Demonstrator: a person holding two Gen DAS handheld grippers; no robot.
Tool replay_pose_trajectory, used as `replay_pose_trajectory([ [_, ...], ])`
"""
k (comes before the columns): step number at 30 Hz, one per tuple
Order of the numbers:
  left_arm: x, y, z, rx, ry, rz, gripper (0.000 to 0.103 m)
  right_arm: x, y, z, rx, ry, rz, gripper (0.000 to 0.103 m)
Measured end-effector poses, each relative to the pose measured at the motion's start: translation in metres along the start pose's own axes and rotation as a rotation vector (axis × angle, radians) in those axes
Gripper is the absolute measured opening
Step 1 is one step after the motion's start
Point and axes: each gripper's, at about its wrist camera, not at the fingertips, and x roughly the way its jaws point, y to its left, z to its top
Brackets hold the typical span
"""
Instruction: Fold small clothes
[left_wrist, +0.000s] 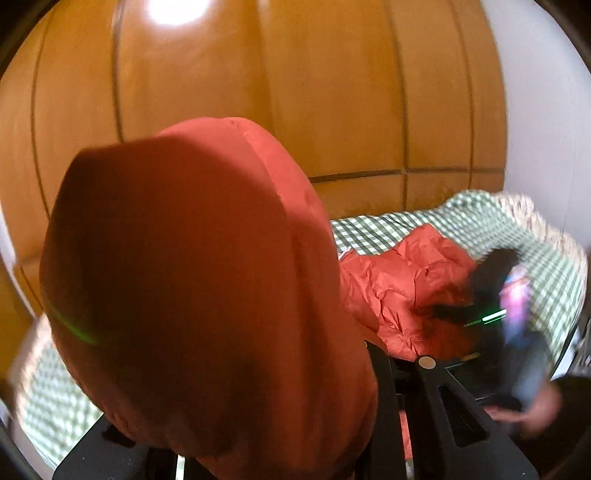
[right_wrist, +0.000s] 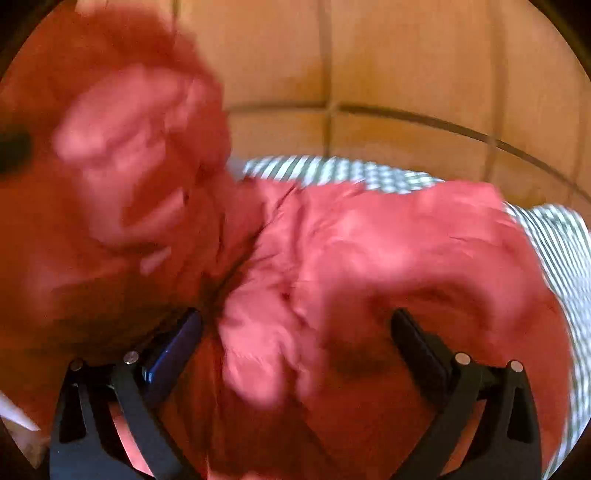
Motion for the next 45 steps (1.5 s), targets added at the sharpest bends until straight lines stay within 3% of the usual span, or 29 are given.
replay_pose_trajectory([
  [5,0.002,-0.038,0.01,0.152,-0.034,0.01,0.022,-0.051,-0.074,-0.013,0.106,-0.044,-0.235,0.101],
  [8,0.01,-0.061,0.011,0.244,-0.053,-0.001,0.022,-0.061,-0.111,-0.024,0.174,-0.013,-0.3,0.101],
  [11,0.02,-0.093,0.013,0.341,-0.059,-0.035,0.025,-0.061,-0.132,-0.05,0.275,0.063,-0.263,0.101],
  [18,0.046,-0.154,0.005,0.494,-0.047,-0.146,0.025,-0.056,-0.147,-0.073,0.446,0.073,-0.119,0.101],
  [21,0.051,-0.177,-0.011,0.584,-0.056,-0.149,0.025,-0.068,-0.149,-0.073,0.454,0.06,-0.105,0.101],
  [25,0.049,-0.191,-0.034,0.679,-0.079,-0.148,0.027,-0.103,-0.172,-0.079,0.5,0.002,-0.181,0.101],
  [28,0.046,-0.201,-0.054,0.751,-0.09,-0.144,0.032,-0.13,-0.195,-0.064,0.527,-0.065,-0.271,0.101],
  [33,0.054,-0.213,-0.051,0.774,-0.085,-0.141,0.036,-0.163,-0.181,0.001,0.403,-0.241,-0.138,0.101],
  [35,0.057,-0.216,-0.05,0.778,-0.082,-0.143,0.038,-0.156,-0.166,0.031,0.314,-0.226,-0.044,0.101],
  [37,0.057,-0.216,-0.05,0.779,-0.084,-0.147,0.039,-0.136,-0.151,0.053,0.252,-0.16,-0.003,0.101],
  [39,0.064,-0.226,-0.048,0.771,-0.081,-0.159,0.041,-0.101,-0.143,0.066,0.215,-0.063,-0.025,0.101],
  [42,0.066,-0.217,-0.046,0.745,-0.063,-0.199,0.05,-0.051,-0.146,0.06,0.145,0.071,-0.22,0.101],
  [43,0.065,-0.214,-0.042,0.733,-0.059,-0.23,0.05,-0.036,-0.151,0.051,0.138,0.078,-0.227,0.101],
  [45,0.059,-0.195,-0.028,0.645,-0.009,-0.341,0.05,-0.025,-0.167,0.033,0.256,0.087,-0.185,0.101],
])
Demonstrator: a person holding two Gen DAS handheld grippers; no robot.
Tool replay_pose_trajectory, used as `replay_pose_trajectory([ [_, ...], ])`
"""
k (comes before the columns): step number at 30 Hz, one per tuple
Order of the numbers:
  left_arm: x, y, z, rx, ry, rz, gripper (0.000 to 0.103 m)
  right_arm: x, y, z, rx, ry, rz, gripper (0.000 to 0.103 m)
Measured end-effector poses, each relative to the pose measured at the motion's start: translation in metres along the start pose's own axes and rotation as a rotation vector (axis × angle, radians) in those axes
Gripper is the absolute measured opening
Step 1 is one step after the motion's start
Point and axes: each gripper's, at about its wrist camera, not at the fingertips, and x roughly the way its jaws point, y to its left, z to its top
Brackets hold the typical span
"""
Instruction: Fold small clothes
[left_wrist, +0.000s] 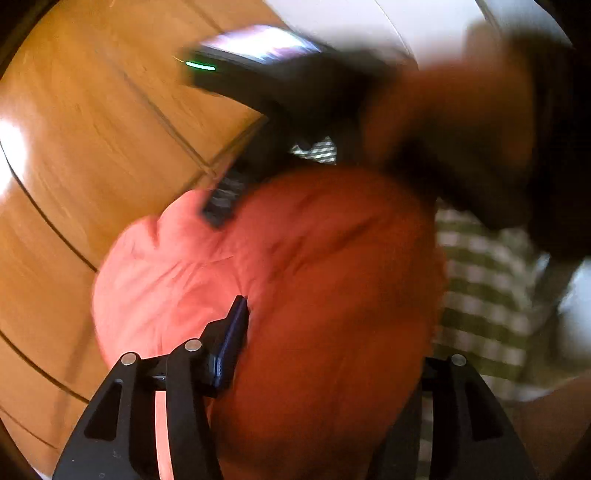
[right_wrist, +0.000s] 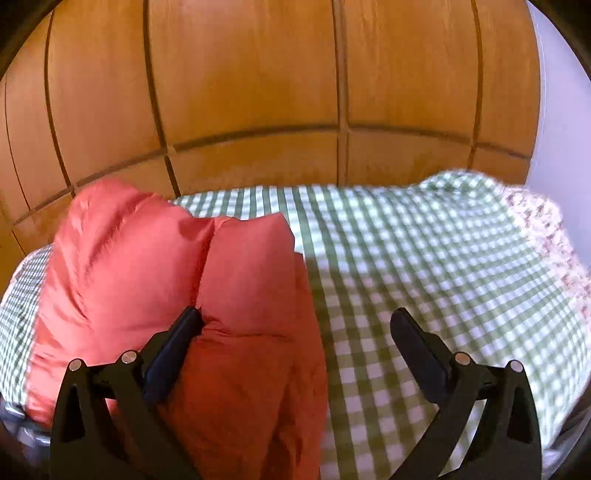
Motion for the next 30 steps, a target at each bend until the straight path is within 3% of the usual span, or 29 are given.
replay_pose_trajectory([
  [4,-0.024,0.057,-0.002,-0.277,0.003,-0.268,0.05,0.005,-0.015,-0.015,0.099,-0.009,0.021,0.101],
  [7,-0.031,0.095,0.002,-0.4,0.004,-0.397,0.05,0.004,-0.019,-0.019,0.123,-0.025,0.018,0.101],
  [8,-0.033,0.103,0.003,-0.416,0.004,-0.432,0.05,0.004,-0.021,-0.02,0.133,-0.023,0.022,0.101],
  [10,-0.039,0.112,0.007,-0.4,0.0,-0.593,0.05,0.006,-0.024,-0.018,0.13,-0.014,0.039,0.101],
  [12,-0.053,0.11,0.011,-0.296,-0.018,-0.68,0.05,0.005,-0.026,-0.02,0.119,-0.018,0.047,0.101],
  [14,-0.062,0.121,0.017,-0.29,-0.062,-0.63,0.05,0.007,-0.027,-0.019,0.122,-0.021,0.053,0.101],
  [16,-0.049,0.145,0.026,-0.403,-0.073,-0.536,0.05,0.01,-0.03,-0.022,0.139,-0.02,0.064,0.101],
  [20,0.007,0.181,0.041,-0.571,-0.018,-0.203,0.05,0.007,-0.028,-0.026,0.133,-0.04,0.046,0.101],
  [23,0.057,0.179,0.048,-0.591,0.092,-0.092,0.05,0.007,-0.029,-0.027,0.132,-0.042,0.047,0.101],
  [26,0.092,0.169,0.048,-0.523,0.165,0.007,0.052,0.011,-0.033,-0.027,0.155,-0.04,0.049,0.101],
  [28,0.115,0.166,0.041,-0.54,0.18,0.05,0.054,0.016,-0.037,-0.025,0.169,-0.041,0.045,0.101],
  [30,0.126,0.174,0.031,-0.588,0.147,0.072,0.054,0.023,-0.04,-0.019,0.17,-0.035,0.036,0.101],
])
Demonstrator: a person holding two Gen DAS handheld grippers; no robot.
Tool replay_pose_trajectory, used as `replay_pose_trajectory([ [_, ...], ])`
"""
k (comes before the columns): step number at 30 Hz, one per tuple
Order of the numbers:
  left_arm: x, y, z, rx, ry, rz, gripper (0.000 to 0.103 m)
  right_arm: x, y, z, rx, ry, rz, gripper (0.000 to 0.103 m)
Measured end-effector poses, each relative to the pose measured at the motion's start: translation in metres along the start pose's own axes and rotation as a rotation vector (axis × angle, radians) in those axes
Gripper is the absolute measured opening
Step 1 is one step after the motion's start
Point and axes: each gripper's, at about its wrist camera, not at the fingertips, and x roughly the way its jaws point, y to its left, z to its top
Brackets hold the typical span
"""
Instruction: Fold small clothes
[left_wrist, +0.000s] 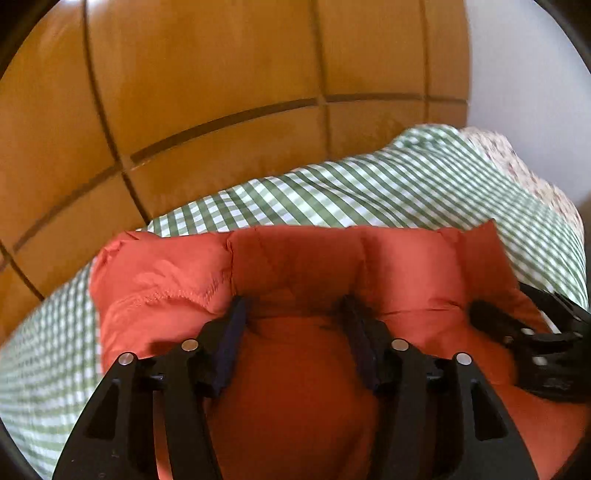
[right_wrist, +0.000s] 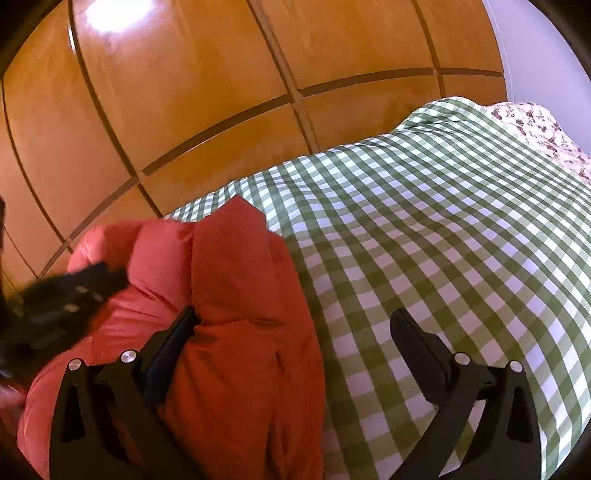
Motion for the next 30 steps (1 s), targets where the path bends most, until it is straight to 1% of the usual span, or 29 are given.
replay_pose_trajectory([
  [2,0.009,0.002,-0.002,-0.033,-0.017,0.017,0.054,0.008,0.001,0.006,-0.014,0.015,-0.005,0.101],
  [3,0.012,0.001,-0.006,-0.034,-0.023,0.04,0.054,0.012,0.002,0.01,-0.027,0.03,-0.007,0.101],
  [6,0.012,-0.007,-0.015,-0.007,-0.04,0.075,0.054,0.007,0.004,0.014,-0.063,0.051,-0.024,0.101],
  [8,0.008,-0.01,-0.018,0.017,-0.052,0.097,0.055,-0.018,0.006,0.016,-0.051,0.024,-0.075,0.101],
  [9,0.009,-0.011,-0.018,0.025,-0.057,0.104,0.056,-0.042,0.008,0.015,-0.047,-0.026,-0.086,0.101],
  [10,0.009,-0.012,-0.019,0.03,-0.063,0.109,0.056,-0.06,0.01,0.013,-0.05,-0.06,-0.076,0.101],
  [11,0.005,-0.012,-0.019,0.031,-0.066,0.112,0.058,-0.071,0.012,0.012,-0.054,-0.074,-0.064,0.101],
  [13,-0.008,-0.01,-0.021,0.023,-0.065,0.101,0.06,-0.095,0.019,0.002,-0.089,-0.078,-0.046,0.101],
  [15,-0.024,-0.008,-0.023,0.008,-0.063,0.066,0.062,-0.105,0.027,-0.01,-0.136,-0.066,-0.061,0.101],
  [16,-0.034,-0.006,-0.026,-0.004,-0.067,0.053,0.064,-0.106,0.03,-0.017,-0.158,-0.047,-0.07,0.101],
  [17,-0.043,-0.004,-0.029,-0.017,-0.074,0.036,0.071,-0.103,0.03,-0.023,-0.173,-0.032,-0.088,0.101],
  [18,-0.058,-0.002,-0.037,-0.04,-0.09,0.001,0.077,-0.098,0.028,-0.029,-0.186,-0.021,-0.121,0.101],
  [19,-0.071,-0.002,-0.045,-0.054,-0.108,-0.021,0.078,-0.09,0.022,-0.036,-0.19,-0.003,-0.16,0.101],
  [20,-0.077,-0.003,-0.052,-0.054,-0.115,-0.031,0.079,-0.084,0.016,-0.038,-0.179,0.008,-0.171,0.101],
  [21,-0.082,-0.009,-0.063,-0.032,-0.108,-0.037,0.079,-0.079,0.009,-0.041,-0.159,0.011,-0.178,0.101],
  [23,-0.077,-0.02,-0.08,0.007,-0.101,-0.013,0.08,-0.059,-0.007,-0.049,-0.137,0.007,-0.232,0.101],
  [24,-0.074,-0.023,-0.085,0.011,-0.108,-0.007,0.08,-0.051,-0.014,-0.052,-0.126,0.005,-0.214,0.101],
  [25,-0.071,-0.026,-0.089,0.012,-0.124,-0.002,0.08,-0.042,-0.024,-0.055,-0.076,0.023,-0.179,0.101],
  [26,-0.067,-0.029,-0.091,0.017,-0.134,0.007,0.082,-0.037,-0.033,-0.056,0.002,0.051,-0.143,0.101],
  [27,-0.061,-0.032,-0.091,0.024,-0.132,0.021,0.083,-0.036,-0.037,-0.056,0.041,0.063,-0.131,0.101],
  [28,-0.058,-0.033,-0.091,0.021,-0.127,0.023,0.083,-0.036,-0.036,-0.056,0.042,0.063,-0.14,0.101],
  [30,-0.056,-0.033,-0.09,0.019,-0.112,0.019,0.084,-0.038,-0.029,-0.056,-0.017,0.044,-0.173,0.101],
])
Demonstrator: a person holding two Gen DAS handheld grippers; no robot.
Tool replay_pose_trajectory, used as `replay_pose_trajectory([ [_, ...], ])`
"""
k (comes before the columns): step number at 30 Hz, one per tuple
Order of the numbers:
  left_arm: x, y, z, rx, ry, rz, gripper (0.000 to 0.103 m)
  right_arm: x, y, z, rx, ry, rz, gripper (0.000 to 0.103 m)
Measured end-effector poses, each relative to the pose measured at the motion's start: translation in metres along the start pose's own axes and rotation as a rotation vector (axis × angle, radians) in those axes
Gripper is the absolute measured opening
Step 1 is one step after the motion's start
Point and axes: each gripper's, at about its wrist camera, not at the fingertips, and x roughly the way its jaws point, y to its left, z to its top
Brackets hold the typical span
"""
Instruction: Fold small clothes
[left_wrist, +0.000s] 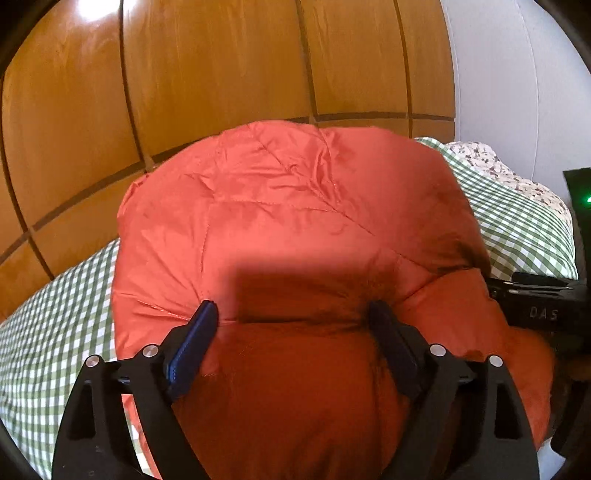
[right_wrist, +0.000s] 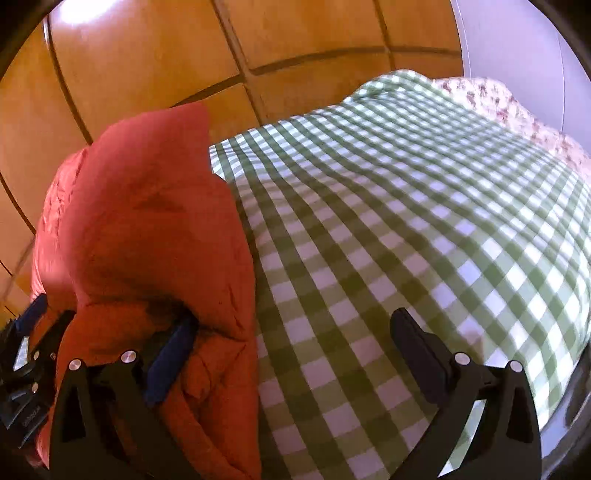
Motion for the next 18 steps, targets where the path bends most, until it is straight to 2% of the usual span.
replay_pose_trajectory([
  [2,-0.004,0.003,0.002,-0.001,0.007,-0.018,0.084,-0.006,0.001,0.003,-0.008,0.005,0.001,0.101],
  [5,-0.02,0.018,0.005,-0.039,0.012,-0.082,0.092,-0.024,-0.001,0.011,0.029,0.012,0.032,0.101],
  [7,-0.038,0.04,0.005,-0.127,-0.014,-0.076,0.092,-0.041,-0.002,0.019,0.047,-0.005,0.083,0.101],
  [9,-0.053,0.063,0.003,-0.225,-0.061,-0.039,0.099,-0.057,0.001,0.028,0.052,-0.028,0.146,0.101],
  [12,-0.068,0.102,-0.003,-0.403,-0.114,-0.026,0.099,-0.067,0.013,0.039,0.03,-0.042,0.222,0.101],
  [14,-0.064,0.119,-0.008,-0.488,-0.093,-0.069,0.099,-0.055,0.023,0.044,0.013,0.0,0.296,0.101],
  [16,-0.051,0.131,-0.016,-0.566,-0.027,-0.152,0.099,-0.038,0.03,0.046,0.019,0.056,0.31,0.101],
  [18,-0.041,0.132,-0.023,-0.599,0.033,-0.235,0.099,-0.021,0.032,0.045,0.022,0.093,0.313,0.101],
])
